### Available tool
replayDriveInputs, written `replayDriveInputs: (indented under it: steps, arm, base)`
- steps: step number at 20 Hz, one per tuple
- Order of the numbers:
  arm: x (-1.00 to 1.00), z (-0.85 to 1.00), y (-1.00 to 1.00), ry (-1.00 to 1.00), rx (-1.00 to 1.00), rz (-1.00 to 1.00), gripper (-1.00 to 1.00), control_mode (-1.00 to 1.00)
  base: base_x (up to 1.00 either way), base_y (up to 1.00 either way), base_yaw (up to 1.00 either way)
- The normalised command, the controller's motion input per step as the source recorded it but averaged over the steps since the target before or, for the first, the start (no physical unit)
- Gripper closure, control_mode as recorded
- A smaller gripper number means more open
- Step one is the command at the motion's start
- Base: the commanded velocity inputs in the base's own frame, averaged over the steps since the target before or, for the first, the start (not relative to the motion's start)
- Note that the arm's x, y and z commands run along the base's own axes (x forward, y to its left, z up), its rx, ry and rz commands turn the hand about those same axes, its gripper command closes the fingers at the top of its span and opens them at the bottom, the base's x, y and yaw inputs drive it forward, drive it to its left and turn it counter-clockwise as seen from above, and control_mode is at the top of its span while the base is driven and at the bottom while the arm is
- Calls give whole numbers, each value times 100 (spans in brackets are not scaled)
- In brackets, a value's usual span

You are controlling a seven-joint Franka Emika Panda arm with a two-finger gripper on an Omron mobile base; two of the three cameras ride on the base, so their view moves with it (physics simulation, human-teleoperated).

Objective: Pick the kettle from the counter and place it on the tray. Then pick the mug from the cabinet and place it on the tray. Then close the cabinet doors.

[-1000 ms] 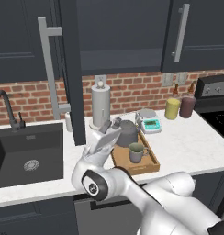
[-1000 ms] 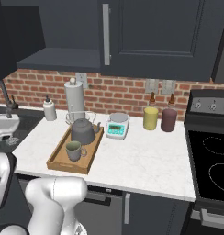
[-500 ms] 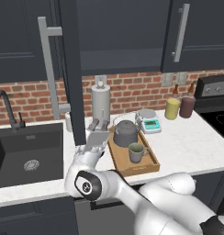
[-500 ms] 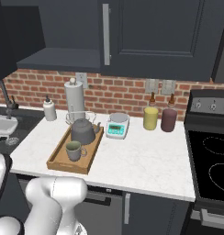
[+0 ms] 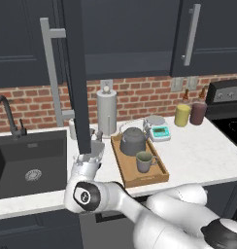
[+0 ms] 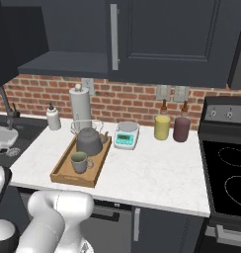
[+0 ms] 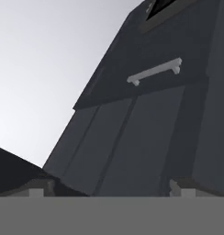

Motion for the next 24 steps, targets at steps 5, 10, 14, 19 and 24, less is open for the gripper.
replayDriveInputs:
  steps: [5, 10, 14, 19, 24]
  arm:
    - [12, 1, 68, 18, -4, 0, -100, -100]
    - [17, 1, 64, 19, -5, 0, -100, -100]
    - [10, -1, 42, 6, -1, 0, -100, -100]
    - [0, 19, 29, 0, 0, 0, -100, -100]
    - [-7, 56, 5, 0, 0, 0, -100, -100]
  base:
    - [0, 0, 0]
    - [0, 0, 0]
    - [0, 0, 0]
    - [0, 0, 0]
    - [0, 0, 0]
